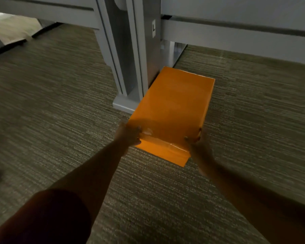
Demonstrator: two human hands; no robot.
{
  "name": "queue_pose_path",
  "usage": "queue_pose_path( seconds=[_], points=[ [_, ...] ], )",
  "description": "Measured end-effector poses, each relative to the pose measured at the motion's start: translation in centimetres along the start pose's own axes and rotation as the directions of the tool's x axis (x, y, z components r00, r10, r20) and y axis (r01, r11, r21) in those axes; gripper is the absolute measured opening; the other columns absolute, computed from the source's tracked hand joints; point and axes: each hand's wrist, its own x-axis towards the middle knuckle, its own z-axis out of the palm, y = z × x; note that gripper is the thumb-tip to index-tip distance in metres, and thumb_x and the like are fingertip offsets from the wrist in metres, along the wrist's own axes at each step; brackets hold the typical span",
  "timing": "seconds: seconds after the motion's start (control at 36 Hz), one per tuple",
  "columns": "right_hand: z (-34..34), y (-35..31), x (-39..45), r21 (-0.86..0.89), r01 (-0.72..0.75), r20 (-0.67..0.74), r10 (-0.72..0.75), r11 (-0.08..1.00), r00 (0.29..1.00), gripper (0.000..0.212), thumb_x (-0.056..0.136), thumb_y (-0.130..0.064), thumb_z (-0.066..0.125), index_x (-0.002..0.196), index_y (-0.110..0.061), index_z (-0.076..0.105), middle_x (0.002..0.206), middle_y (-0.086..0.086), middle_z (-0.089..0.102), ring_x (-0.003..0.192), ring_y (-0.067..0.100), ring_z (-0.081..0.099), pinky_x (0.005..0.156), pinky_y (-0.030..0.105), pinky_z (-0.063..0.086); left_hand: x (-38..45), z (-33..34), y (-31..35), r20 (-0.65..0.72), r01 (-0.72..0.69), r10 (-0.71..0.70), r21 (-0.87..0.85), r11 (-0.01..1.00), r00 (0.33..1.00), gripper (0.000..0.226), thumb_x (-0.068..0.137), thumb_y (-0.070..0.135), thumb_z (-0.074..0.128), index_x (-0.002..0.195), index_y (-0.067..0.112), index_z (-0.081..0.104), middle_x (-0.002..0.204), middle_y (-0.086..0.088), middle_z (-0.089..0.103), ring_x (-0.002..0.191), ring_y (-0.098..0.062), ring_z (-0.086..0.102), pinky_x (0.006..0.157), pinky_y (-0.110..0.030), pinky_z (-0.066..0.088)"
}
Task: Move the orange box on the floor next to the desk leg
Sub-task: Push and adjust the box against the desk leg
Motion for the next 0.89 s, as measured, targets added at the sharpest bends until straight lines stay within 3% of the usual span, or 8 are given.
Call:
queue_pose_path(
  seconds=[0.06,0.11,0.22,0.31,0.44,0.53,0.67,0.89],
  points=[
    [0.1,0.5,-0.8,-0.023,0.026,0.029,-0.025,0.999,0.999,0.069,0.092,-0.029,0.064,0.150,-0.029,0.028,0.136,-0.003,0.055,0.107,0.013,0.058,0.075,0.026,0.046,0.2,-0.7,-0.2,0.007,0.012,-0.012,-0.010,1.000,1.000,0.042,0.093,0.012,0.066,0.131,0.006,0.051,0.120,-0.015,0.061,0.104,-0.032,0.065,0.071,-0.040,0.060],
    [-0.1,0.7,-1.2,-0.066,0.038,0.038,-0.036,0.997,0.999,0.071,0.093,-0.028,0.063,0.152,-0.028,0.025,0.138,-0.001,0.055,0.108,0.016,0.059,0.078,0.031,0.050,0.1,-1.1,-0.5,0.021,0.016,-0.015,-0.015,1.000,1.000,0.046,0.093,0.012,0.066,0.135,0.007,0.048,0.125,-0.013,0.056,0.107,-0.032,0.062,0.076,-0.042,0.060],
    [-0.4,0.8,-1.9,-0.115,0.047,0.045,-0.042,0.992,0.998,0.071,0.093,-0.028,0.063,0.153,-0.024,0.025,0.142,0.005,0.055,0.117,0.024,0.060,0.093,0.043,0.051,0.3,-2.0,-1.3,0.046,0.020,-0.021,0.033,0.999,0.999,0.042,0.092,0.014,0.068,0.129,0.007,0.048,0.121,-0.014,0.056,0.109,-0.036,0.064,0.066,-0.036,0.059],
    [-0.2,1.0,-2.5,-0.138,0.050,0.066,-0.041,0.989,0.997,0.074,0.093,-0.031,0.063,0.154,-0.024,0.022,0.143,0.003,0.055,0.119,0.025,0.060,0.097,0.049,0.051,0.4,-3.1,-1.4,0.074,0.030,-0.037,0.090,0.995,0.997,0.023,0.093,0.016,0.067,0.110,0.011,0.053,0.110,-0.013,0.060,0.091,-0.030,0.069,0.060,-0.032,0.058],
    [-0.3,1.3,-3.4,-0.109,0.065,0.099,-0.054,0.992,0.994,0.073,0.094,-0.030,0.063,0.154,-0.027,0.022,0.141,-0.001,0.055,0.113,0.019,0.058,0.092,0.040,0.049,0.5,-4.2,-1.7,0.150,0.010,-0.035,0.163,0.987,0.988,0.015,0.095,0.018,0.064,0.108,0.012,0.059,0.100,-0.011,0.065,0.083,-0.027,0.071,0.067,-0.034,0.059],
    [-0.5,1.4,-3.5,-0.086,0.047,0.100,-0.039,0.995,0.994,0.068,0.094,-0.026,0.063,0.152,-0.026,0.028,0.140,0.002,0.056,0.113,0.022,0.060,0.094,0.045,0.051,0.4,-4.3,-2.1,0.151,0.032,-0.052,0.134,0.991,0.987,0.018,0.095,0.015,0.065,0.111,0.007,0.061,0.099,-0.013,0.068,0.078,-0.024,0.072,0.065,-0.032,0.060],
    [0.0,1.5,-4.4,-0.123,0.054,0.101,-0.042,0.991,0.994,0.066,0.093,-0.025,0.065,0.150,-0.023,0.031,0.134,0.005,0.059,0.109,0.023,0.062,0.087,0.041,0.053,-0.3,-5.0,-3.0,0.144,0.058,-0.071,0.093,0.994,0.987,0.031,0.095,0.012,0.063,0.123,-0.002,0.058,0.118,-0.023,0.065,0.097,-0.032,0.069,0.084,-0.040,0.058],
    [-0.9,2.2,-3.8,-0.175,0.098,0.147,-0.073,0.980,0.986,0.073,0.092,-0.030,0.065,0.153,-0.024,0.025,0.138,0.002,0.056,0.105,0.016,0.060,0.078,0.028,0.046,-1.5,-4.3,-3.3,0.050,0.028,-0.028,-0.006,1.000,0.998,0.030,0.094,0.008,0.065,0.121,-0.002,0.061,0.112,-0.023,0.066,0.105,-0.036,0.066,0.100,-0.052,0.054]
  ],
)
